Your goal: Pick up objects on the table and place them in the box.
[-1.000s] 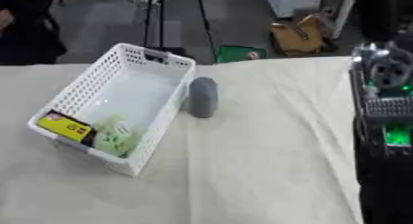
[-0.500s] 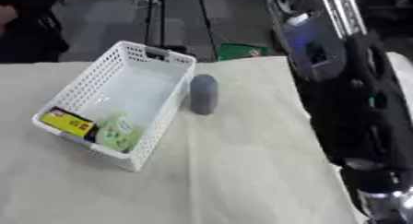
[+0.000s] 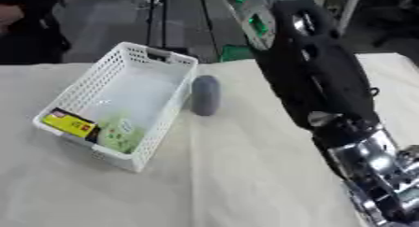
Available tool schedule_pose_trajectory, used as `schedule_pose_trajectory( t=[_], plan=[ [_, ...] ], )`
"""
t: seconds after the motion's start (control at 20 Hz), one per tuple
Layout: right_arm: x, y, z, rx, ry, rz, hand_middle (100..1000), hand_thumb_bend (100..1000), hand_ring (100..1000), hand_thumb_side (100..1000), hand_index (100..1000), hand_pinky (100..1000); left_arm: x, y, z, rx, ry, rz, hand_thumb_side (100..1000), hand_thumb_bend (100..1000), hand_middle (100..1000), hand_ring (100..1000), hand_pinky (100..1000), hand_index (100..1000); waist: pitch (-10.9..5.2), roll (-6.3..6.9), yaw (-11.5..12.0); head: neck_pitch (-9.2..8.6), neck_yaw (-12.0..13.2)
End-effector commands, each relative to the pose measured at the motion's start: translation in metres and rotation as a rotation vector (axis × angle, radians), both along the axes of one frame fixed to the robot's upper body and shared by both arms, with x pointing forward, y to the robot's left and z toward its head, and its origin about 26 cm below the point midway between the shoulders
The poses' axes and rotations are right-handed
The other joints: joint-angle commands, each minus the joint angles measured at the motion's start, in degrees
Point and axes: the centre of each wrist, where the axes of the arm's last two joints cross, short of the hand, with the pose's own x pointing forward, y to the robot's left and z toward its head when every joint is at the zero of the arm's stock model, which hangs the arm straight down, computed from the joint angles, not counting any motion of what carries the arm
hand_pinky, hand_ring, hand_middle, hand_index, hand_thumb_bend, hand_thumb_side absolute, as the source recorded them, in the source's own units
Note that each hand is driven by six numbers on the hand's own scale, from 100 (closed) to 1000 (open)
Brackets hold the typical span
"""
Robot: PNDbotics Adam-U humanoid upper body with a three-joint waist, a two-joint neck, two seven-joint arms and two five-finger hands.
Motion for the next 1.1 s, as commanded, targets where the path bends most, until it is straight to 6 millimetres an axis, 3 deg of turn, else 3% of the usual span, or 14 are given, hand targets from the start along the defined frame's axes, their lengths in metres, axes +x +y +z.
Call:
schedule_pose_trajectory(
  t=[0.05,0.2,0.25,0.5,0.75,1.1],
  plan=[
    [0.010,0.000,0.004,-0.065,0.009,-0.059,893,379,922,1000,966,894,-0.003,0.001,0.008,0.027,-0.025,-0.003,616,100,703,607,666,708,-1.44,0.09,0.1,0.22,-0.1],
    [0.020,-0.004,-0.004,-0.103,0.031,-0.104,894,385,924,1000,966,896,-0.003,0.001,0.008,0.027,-0.023,-0.003,617,100,704,607,666,708,-1.43,0.05,0.1,0.20,-0.1],
    [0.022,-0.005,-0.007,-0.111,0.037,-0.114,905,426,944,1000,972,907,-0.003,0.001,0.008,0.027,-0.023,-0.003,617,100,704,608,666,708,-1.42,0.05,0.0,0.15,-0.1],
    [0.041,-0.030,-0.031,-0.213,0.131,-0.224,907,440,963,1000,979,915,-0.003,0.002,0.008,0.028,-0.022,0.000,617,100,706,609,667,708,-1.24,0.06,-0.1,-0.32,0.3],
    [0.048,-0.046,-0.039,-0.261,0.170,-0.265,916,445,972,1000,985,920,-0.003,0.002,0.008,0.030,-0.021,0.001,616,100,706,609,667,708,-1.11,0.08,-0.3,-0.41,0.4],
    [0.045,-0.097,-0.042,-0.243,0.194,-0.308,918,524,989,1000,997,932,-0.003,0.003,0.009,0.034,-0.024,0.010,616,100,708,610,671,708,-0.70,0.09,-1.4,-0.65,1.1]
  ],
)
